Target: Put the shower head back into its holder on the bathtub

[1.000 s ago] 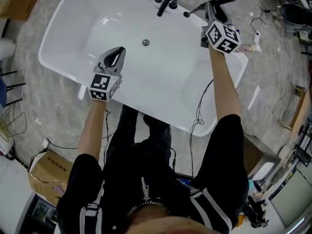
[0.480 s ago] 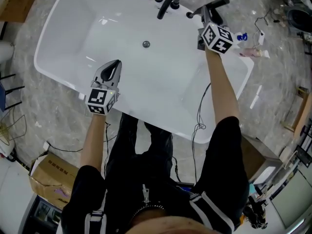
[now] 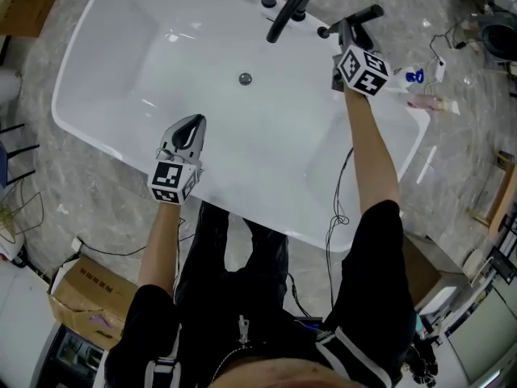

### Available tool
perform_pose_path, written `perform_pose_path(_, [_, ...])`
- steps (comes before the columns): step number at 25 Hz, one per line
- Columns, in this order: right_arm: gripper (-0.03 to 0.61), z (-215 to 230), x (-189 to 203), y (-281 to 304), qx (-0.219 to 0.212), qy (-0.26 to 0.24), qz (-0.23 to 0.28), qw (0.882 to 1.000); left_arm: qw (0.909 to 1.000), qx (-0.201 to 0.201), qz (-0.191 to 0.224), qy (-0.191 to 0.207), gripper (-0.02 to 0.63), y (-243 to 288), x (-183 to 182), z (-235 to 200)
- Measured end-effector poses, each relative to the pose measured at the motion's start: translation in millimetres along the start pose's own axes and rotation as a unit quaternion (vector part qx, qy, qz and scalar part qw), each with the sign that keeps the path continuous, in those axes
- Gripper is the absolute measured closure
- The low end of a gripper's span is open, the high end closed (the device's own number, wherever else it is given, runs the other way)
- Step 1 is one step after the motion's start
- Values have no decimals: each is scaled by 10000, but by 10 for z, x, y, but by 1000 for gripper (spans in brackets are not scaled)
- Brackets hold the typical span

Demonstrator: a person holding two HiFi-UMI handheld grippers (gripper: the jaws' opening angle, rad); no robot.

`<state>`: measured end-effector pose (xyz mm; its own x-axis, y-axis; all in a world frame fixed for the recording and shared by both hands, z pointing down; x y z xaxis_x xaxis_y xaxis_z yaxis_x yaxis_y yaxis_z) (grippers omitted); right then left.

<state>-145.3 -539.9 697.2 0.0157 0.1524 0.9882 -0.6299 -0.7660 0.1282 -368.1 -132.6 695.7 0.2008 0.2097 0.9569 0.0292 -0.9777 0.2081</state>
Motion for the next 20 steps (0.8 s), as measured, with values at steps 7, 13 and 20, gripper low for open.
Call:
perform_pose_path(7, [451, 96, 325, 244, 133, 48, -170, 9998, 9997, 65, -210, -57, 580, 48, 233, -15])
perform_pose_path(13, [451, 257, 621, 392, 318, 115, -420, 9985, 9993, -25, -331, -156, 580, 40, 378, -77])
perform_pose_path(20, [451, 269, 857, 499, 385, 161, -578, 9975, 9984, -83, -521, -214, 580, -15, 500, -178])
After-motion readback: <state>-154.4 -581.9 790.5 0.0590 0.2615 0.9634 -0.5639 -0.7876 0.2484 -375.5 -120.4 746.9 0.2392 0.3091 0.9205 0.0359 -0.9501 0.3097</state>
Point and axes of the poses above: the fingertips, and each gripper's own axes: y forward along the fingers, z to its right, x out of its underside, the point moved 8 cm from there along -y, backward along the fingers, and after that the axes turned 14 degrees about z, right-handed, at the moved point
